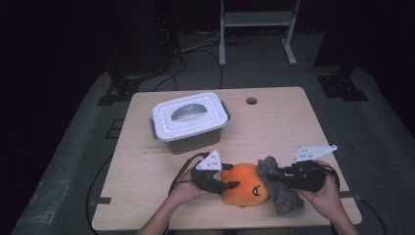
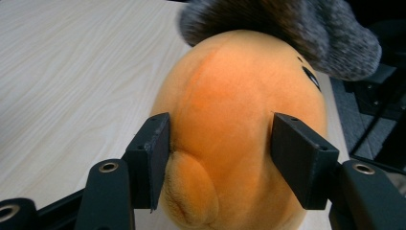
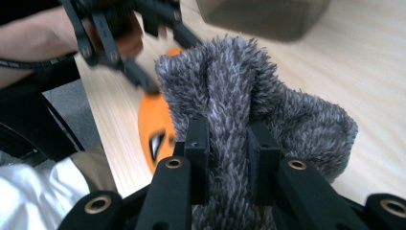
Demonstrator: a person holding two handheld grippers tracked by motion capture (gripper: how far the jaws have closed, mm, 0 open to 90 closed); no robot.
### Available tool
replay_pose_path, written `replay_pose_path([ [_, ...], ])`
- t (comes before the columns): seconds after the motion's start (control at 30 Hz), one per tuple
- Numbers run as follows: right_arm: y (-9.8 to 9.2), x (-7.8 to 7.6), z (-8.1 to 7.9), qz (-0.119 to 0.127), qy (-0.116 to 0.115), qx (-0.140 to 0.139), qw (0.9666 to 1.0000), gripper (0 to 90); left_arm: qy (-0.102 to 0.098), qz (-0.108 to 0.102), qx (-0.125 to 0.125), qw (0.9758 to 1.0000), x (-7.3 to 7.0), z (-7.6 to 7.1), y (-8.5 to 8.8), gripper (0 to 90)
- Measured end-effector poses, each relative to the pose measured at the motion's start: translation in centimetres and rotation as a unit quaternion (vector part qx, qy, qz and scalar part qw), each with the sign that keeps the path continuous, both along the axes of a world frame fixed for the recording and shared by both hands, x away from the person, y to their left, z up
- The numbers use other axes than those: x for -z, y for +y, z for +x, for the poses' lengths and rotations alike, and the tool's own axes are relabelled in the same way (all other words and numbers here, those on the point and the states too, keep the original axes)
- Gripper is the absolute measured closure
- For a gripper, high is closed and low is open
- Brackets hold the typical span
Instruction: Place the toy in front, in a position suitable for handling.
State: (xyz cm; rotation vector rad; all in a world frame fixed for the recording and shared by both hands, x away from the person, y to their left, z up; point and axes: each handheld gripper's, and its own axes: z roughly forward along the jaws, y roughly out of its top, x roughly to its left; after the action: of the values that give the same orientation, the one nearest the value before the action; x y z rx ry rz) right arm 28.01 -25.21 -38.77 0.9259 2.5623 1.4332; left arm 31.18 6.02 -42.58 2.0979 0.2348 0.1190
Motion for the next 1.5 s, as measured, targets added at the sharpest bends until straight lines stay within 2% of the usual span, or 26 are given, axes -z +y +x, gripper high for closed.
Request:
replay_pose_path([
  [0.07, 0.8, -0.5, 0.4, -0.004, -0.006, -0.007, 0.9999, 73.5, -0.005, 0.003, 0.005, 1.0, -0.1, -0.2, 0.1, 39.3],
  [0.13, 1.2, -0.3, 0.7, -0.011, -0.002, -0.01, 0.9999, 73.3, -0.005, 0.006, 0.01, 0.9999, -0.2, -0.3, 0.2, 38.7],
  [0.23, 1.3, 0.7, 0.7, -0.012, 0.019, -0.018, 0.9996, 72.9, -0.003, 0.008, 0.026, 0.9996, -0.5, -0.5, 0.1, 34.7],
  [0.33, 1.1, 1.5, 0.1, -0.016, 0.025, -0.021, 0.9993, 72.8, 0.008, 0.02, 0.026, 0.9994, -0.8, -0.4, -0.7, 16.8],
  [0.4, 0.8, 1.8, -0.3, -0.01, 0.029, -0.033, 0.999, 72.7, 0.021, 0.021, 0.026, 0.9992, -0.7, -0.4, -1.4, 13.2],
  [0.47, 0.5, 2.1, -0.7, -0.007, 0.031, -0.037, 0.9988, 72.7, 0.035, 0.031, 0.03, 0.9984, -0.4, -0.2, -2.2, 11.7],
  [0.5, 0.3, 2.1, -0.8, -0.006, 0.032, -0.036, 0.9988, 72.7, 0.033, 0.032, 0.031, 0.9984, -0.3, -0.2, -2.4, 13.3],
  [0.6, -0.4, 2.2, -0.9, 0.001, 0.032, -0.025, 0.9992, 72.8, -0.01, 0.031, 0.024, 0.9992, -0.8, -0.5, -2.5, 36.7],
  [0.63, -0.7, 2.1, -0.8, 0.007, 0.032, -0.022, 0.9992, 73.0, -0.035, 0.024, 0.018, 0.9989, -1.0, -0.8, -2.5, 40.3],
  [0.7, -1.2, 1.6, -0.7, 0.019, 0.027, -0.015, 0.9993, 73.2, -0.085, 0.018, 0.013, 0.9962, -1.3, -1.2, -2.3, 42.7],
  [0.73, -1.3, 1.3, -0.6, 0.018, 0.022, -0.01, 0.9995, 73.3, -0.1, 0.019, 0.01, 0.9948, -1.3, -1.3, -2.3, 42.5],
  [0.77, -1.4, 0.9, -0.4, 0.021, 0.015, -0.006, 0.9997, 73.3, -0.105, 0.021, 0.01, 0.9942, -1.3, -1.3, -2.2, 41.8],
  [0.83, -1.0, 0.1, -0.1, 0.033, 0.005, -0.008, 0.9994, 73.3, -0.096, 0.02, 0.016, 0.9951, -1.1, -1.2, -2.1, 38.5],
  [0.9, 0.0, -0.4, 0.2, 0.03, -0.008, -0.014, 0.9994, 73.1, -0.08, 0.017, 0.018, 0.9965, -1.0, -1.2, -1.9, 33.4],
  [1.0, 1.7, -0.1, 0.8, 0.014, -0.009, -0.029, 0.9995, 73.1, -0.053, 0.01, 0.018, 0.9984, -1.4, -1.1, -1.6, 19.5],
  [1.03, 2.3, 0.2, 0.8, 0.005, -0.012, -0.032, 0.9994, 73.0, -0.039, -0.002, 0.02, 0.999, -1.6, -1.0, -1.6, 16.8],
  [1.1, 3.2, 0.6, 0.7, 0.01, -0.013, -0.046, 0.9988, 73.1, -0.031, -0.006, 0.01, 0.9995, -1.8, -0.8, -1.7, 17.7],
  [1.13, 3.5, 0.6, 0.5, 0.006, -0.015, -0.05, 0.9986, 73.0, -0.035, 0.004, 0.008, 0.9994, -1.7, -0.8, -1.7, 27.0],
  [1.17, 3.5, 0.5, 0.4, 0.001, -0.021, -0.049, 0.9986, 72.9, -0.041, 0.013, 0.009, 0.999, -1.5, -0.8, -1.8, 32.0],
  [1.23, 3.1, 0.5, 0.2, -0.004, -0.023, -0.045, 0.9987, 72.9, -0.038, 0.003, 0.015, 0.9992, -1.1, -0.9, -1.7, 37.2],
  [1.33, 1.6, 1.5, 0.1, 0.006, -0.007, -0.04, 0.9992, 72.9, -0.032, 0.002, 0.017, 0.9993, -1.0, -0.8, -1.5, 37.8],
  [1.4, 0.3, 2.4, 0.0, 0.015, 0.011, -0.031, 0.9994, 72.9, -0.031, 0.0, 0.016, 0.9994, -0.9, -0.9, -1.3, 37.7],
  [1.5, -1.0, 3.3, -0.3, -0.007, 0.024, -0.01, 0.9996, 72.6, -0.025, -0.004, 0.011, 0.9996, -0.8, -0.9, -1.0, 37.4],
])
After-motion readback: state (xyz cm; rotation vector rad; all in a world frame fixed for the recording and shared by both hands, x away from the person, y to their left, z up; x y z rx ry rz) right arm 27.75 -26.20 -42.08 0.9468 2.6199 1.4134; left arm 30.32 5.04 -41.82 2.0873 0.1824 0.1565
